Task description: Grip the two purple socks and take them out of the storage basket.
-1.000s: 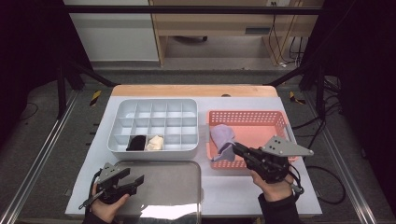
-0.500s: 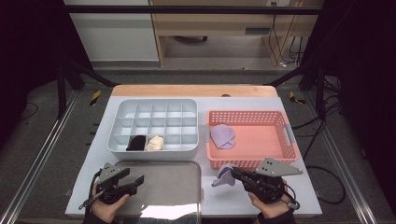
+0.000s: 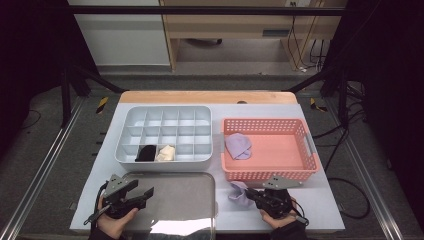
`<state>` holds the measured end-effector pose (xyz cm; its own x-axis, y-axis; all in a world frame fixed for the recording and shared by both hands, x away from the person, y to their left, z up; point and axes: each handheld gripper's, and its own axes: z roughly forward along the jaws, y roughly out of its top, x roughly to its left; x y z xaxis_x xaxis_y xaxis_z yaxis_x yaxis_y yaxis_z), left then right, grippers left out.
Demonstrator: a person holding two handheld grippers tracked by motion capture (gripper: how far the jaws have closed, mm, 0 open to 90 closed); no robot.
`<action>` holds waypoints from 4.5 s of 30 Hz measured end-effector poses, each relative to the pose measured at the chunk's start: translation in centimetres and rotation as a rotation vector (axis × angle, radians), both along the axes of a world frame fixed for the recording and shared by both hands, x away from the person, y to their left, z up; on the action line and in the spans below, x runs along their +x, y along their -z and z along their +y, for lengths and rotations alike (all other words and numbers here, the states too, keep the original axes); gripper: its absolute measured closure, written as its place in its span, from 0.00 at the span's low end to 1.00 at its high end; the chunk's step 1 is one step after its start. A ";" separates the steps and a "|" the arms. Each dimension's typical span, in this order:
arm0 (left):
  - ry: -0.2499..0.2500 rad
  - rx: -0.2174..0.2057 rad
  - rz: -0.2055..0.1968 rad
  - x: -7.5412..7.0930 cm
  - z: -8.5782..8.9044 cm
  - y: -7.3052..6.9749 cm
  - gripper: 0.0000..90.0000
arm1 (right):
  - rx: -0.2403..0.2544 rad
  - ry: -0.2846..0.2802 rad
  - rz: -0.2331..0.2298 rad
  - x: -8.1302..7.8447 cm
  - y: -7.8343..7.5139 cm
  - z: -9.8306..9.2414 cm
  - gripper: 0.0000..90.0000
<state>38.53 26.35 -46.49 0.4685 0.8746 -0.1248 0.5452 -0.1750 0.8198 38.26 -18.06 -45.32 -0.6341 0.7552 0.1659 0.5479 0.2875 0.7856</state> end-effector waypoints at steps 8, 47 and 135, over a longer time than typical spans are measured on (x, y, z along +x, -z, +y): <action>0.000 -0.003 0.003 0.0 0.0 0.0 0.34 | -0.065 -0.013 0.019 0.7 2.1 1.8 0.90; -0.008 -0.003 0.013 0.1 0.0 0.1 0.30 | 0.066 0.207 -0.208 6.3 -7.6 1.9 0.43; -0.014 -0.016 0.028 0.2 0.2 0.2 0.34 | -0.210 0.378 0.282 20.5 0.1 4.0 0.91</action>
